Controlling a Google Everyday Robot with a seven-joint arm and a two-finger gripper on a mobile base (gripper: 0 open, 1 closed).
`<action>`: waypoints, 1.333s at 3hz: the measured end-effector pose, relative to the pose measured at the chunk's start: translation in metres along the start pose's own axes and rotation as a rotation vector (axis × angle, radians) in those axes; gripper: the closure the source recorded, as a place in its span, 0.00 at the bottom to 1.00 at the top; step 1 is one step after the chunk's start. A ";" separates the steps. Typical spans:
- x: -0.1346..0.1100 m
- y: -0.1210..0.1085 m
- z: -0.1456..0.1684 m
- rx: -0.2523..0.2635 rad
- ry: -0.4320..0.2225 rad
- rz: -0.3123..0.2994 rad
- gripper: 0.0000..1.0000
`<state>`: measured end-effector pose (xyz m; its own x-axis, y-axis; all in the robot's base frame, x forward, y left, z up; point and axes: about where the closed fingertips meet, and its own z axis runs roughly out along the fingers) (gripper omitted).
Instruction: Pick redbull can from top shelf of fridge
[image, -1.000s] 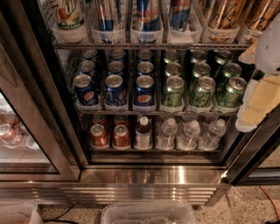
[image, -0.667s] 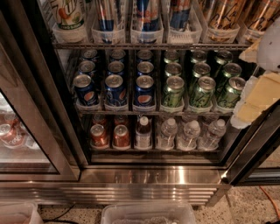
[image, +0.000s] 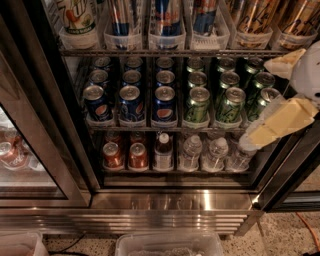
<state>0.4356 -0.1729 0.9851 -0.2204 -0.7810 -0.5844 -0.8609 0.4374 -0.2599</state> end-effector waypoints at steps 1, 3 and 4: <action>-0.014 0.005 0.015 0.053 -0.169 -0.023 0.00; -0.062 0.012 0.021 0.127 -0.478 0.011 0.00; -0.081 0.015 0.010 0.116 -0.546 0.048 0.00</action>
Offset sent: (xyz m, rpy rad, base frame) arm 0.0191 0.0932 0.0399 0.6234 -0.3781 0.0695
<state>0.4448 -0.0984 1.0211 0.0381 -0.4287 -0.9027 -0.7928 0.5369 -0.2884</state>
